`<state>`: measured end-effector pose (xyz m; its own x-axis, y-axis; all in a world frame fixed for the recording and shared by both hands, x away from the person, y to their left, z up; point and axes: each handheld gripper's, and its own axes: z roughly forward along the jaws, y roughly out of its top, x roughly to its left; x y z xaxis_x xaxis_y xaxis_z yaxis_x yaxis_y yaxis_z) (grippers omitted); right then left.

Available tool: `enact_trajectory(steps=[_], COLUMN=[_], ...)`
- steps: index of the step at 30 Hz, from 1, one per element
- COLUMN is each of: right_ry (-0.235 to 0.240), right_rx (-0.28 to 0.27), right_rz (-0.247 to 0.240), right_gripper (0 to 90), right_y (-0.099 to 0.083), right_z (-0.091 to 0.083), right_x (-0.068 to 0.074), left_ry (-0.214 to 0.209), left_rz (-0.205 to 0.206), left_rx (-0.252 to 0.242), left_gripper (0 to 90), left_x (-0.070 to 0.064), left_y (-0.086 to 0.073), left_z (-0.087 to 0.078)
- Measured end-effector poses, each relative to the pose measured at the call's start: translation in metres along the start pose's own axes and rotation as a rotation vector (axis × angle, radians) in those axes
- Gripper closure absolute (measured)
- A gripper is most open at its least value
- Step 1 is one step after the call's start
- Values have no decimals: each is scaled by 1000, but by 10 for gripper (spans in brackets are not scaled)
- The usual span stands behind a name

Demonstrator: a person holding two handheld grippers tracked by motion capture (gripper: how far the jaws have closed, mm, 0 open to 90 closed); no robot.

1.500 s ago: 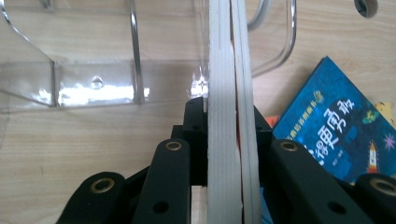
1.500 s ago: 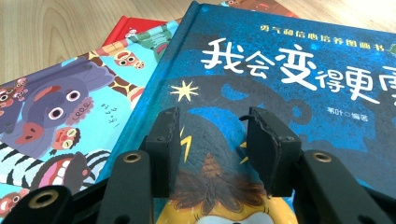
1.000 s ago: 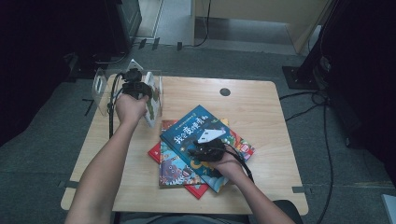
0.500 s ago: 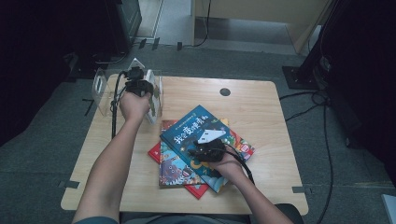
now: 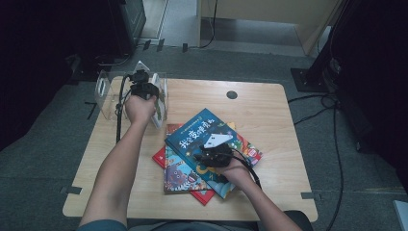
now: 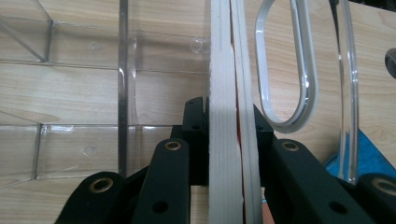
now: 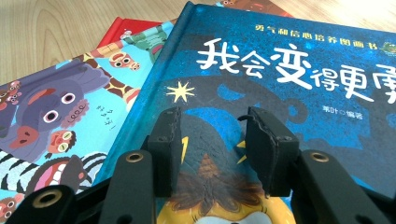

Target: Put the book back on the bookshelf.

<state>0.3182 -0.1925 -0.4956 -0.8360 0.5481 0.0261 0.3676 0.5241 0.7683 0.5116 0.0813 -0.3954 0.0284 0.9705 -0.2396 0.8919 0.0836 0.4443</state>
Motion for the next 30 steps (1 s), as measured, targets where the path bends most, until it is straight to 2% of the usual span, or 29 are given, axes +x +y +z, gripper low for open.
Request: enact_trajectory(steps=[4,10,15,19,22,27,30], right_ry=[0,0,0,0,1,0,0], right_rx=[1,1,1,1,1,1,1], right_rz=[4,3,3,3,3,4,4], right_gripper=[563,563,563,563,563,563,563], right_y=[0,0,0,0,0,0,0], right_z=[-1,-1,-1,-1,0,0,0], right_x=[0,0,-1,0,-1,0,0], left_ry=[0,-23,-30,-41,-8,-16,-24], left_rz=[3,-10,1,-18,28,43,38], left_rx=[3,12,32,25,35,51,55], left_gripper=[764,759,747,738,748,747,744], left_x=[2,6,6,7,4,1,0], left_y=[0,2,2,4,7,10,10], left_z=[2,4,4,0,-4,-8,-9])
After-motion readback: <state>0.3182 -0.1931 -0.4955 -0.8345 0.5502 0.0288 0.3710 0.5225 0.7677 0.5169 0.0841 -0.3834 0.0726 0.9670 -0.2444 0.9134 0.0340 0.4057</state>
